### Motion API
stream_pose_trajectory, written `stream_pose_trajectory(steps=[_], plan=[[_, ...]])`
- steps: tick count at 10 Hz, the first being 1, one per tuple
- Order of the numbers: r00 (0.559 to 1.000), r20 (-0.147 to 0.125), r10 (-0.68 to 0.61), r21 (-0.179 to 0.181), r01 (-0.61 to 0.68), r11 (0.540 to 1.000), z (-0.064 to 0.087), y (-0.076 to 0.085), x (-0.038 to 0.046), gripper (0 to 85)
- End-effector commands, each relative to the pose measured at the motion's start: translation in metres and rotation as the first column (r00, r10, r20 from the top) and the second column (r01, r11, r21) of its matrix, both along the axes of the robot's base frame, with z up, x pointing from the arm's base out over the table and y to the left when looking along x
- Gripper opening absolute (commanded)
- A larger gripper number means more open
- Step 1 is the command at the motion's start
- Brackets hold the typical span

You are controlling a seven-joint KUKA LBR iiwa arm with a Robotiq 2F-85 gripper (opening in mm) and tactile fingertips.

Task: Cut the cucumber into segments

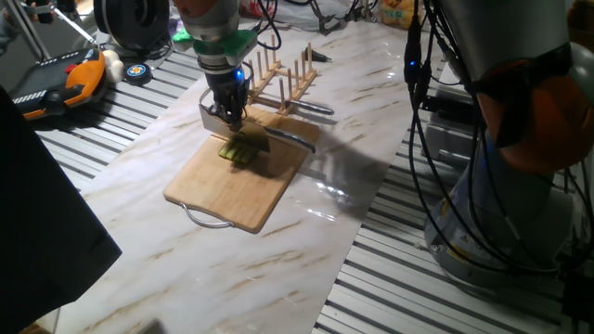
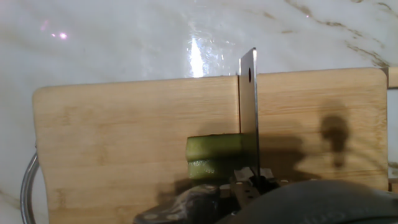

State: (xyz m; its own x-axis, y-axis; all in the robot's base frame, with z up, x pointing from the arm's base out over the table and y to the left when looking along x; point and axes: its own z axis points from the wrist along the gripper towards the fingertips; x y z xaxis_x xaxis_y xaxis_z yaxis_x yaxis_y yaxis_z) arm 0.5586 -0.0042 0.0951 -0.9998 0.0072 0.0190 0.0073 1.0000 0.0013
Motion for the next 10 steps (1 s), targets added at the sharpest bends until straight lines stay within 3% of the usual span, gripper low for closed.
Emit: stream_pose_trajectory(steps=[1,7,10], plan=[[1.000,-0.001,0.000,0.002,0.000,1.000,-0.001,0.000,0.0000,0.7],[1.000,0.004,0.003,0.002,-0.003,1.000,-0.013,-0.004,0.0024,0.7],[1.000,-0.001,0.005,0.005,-0.005,1.000,-0.012,-0.005,0.0010,0.7]])
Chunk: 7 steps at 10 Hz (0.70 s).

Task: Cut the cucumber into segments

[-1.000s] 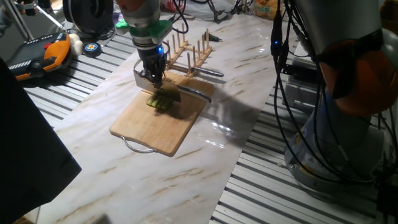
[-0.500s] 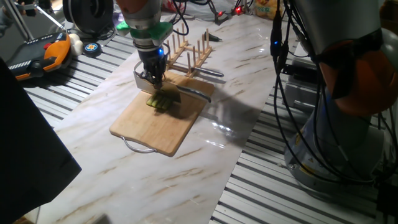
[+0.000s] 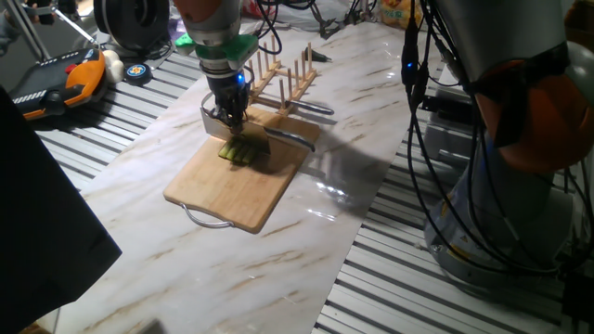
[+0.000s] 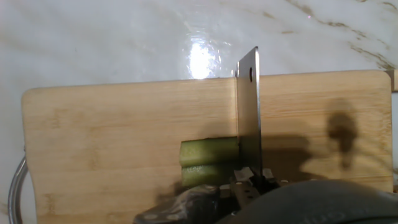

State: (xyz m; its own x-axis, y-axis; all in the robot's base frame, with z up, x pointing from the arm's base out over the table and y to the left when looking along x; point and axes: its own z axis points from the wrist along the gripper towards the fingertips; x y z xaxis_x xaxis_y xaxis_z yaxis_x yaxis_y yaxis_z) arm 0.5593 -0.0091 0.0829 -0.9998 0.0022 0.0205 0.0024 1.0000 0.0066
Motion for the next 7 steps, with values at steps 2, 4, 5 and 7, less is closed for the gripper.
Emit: stream_pose_trajectory(steps=[2,4,5,7], plan=[[1.000,0.001,0.000,-0.001,0.000,1.000,0.0015,-0.0002,-0.0003,0.7],[1.000,0.002,-0.002,-0.007,0.002,1.000,0.0018,-0.0004,-0.0004,0.7],[1.000,0.002,-0.003,-0.008,0.003,1.000,0.0022,-0.0015,-0.0007,0.7],[1.000,0.001,-0.005,-0.005,0.005,1.000,0.0068,-0.0024,-0.0027,0.7]])
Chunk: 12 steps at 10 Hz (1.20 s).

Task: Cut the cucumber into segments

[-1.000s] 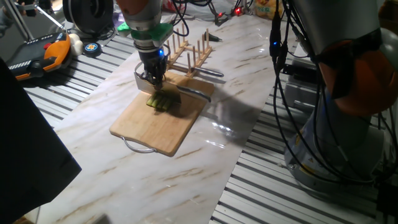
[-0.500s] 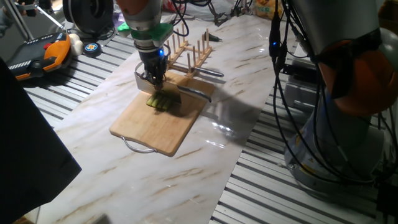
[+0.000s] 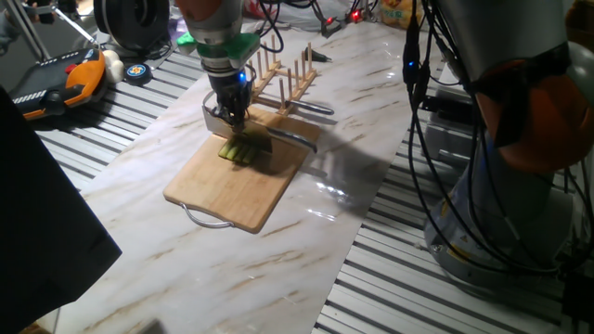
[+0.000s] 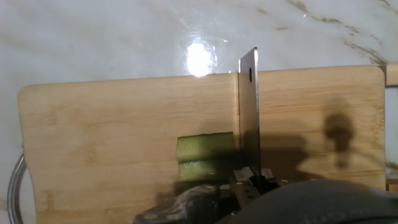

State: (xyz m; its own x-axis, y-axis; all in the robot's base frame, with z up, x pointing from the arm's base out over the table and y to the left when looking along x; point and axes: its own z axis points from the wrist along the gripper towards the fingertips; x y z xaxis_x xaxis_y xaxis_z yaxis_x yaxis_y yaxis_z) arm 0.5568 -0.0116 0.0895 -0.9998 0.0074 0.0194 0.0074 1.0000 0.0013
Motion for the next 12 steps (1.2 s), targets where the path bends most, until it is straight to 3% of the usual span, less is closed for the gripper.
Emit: stream_pose_trajectory(steps=[1,5,12], plan=[[1.000,0.000,-0.003,0.000,0.003,1.000,-0.001,-0.001,0.0000,0.7],[1.000,0.004,-0.001,0.005,0.001,1.000,-0.007,-0.011,0.0017,0.7],[1.000,0.021,-0.001,0.011,0.001,1.000,-0.004,-0.008,0.0021,0.7]])
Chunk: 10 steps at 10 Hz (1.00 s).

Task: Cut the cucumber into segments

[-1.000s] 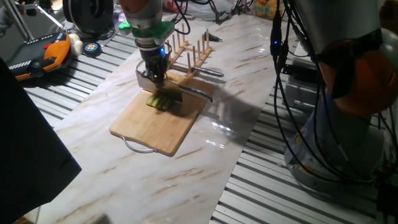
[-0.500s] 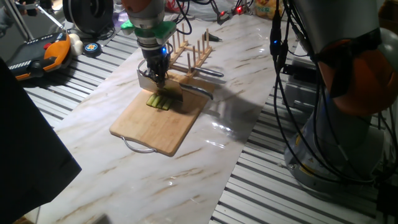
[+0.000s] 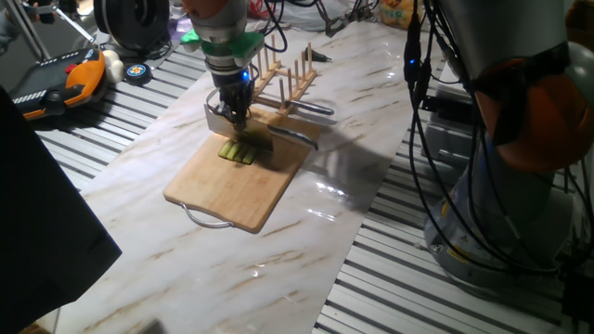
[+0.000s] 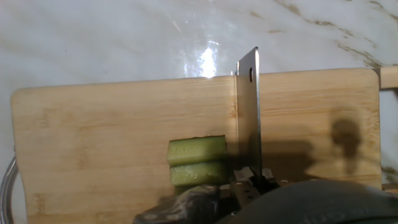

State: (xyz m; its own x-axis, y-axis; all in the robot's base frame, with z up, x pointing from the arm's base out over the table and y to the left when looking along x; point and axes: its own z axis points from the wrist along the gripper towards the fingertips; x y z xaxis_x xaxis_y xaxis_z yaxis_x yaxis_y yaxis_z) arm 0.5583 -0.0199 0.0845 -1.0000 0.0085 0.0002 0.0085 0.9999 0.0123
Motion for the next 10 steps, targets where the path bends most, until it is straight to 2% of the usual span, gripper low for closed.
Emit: stream_pose_trajectory(steps=[1,3,5,10], plan=[[1.000,0.007,0.000,-0.003,0.000,1.000,0.002,0.000,0.0006,0.7],[1.000,0.017,-0.002,-0.005,0.002,1.000,0.003,-0.001,0.0014,0.7],[1.000,0.020,-0.005,-0.014,0.005,1.000,0.009,0.005,-0.0003,0.7],[1.000,0.019,-0.012,-0.014,0.013,1.000,0.023,0.014,-0.0046,0.7]])
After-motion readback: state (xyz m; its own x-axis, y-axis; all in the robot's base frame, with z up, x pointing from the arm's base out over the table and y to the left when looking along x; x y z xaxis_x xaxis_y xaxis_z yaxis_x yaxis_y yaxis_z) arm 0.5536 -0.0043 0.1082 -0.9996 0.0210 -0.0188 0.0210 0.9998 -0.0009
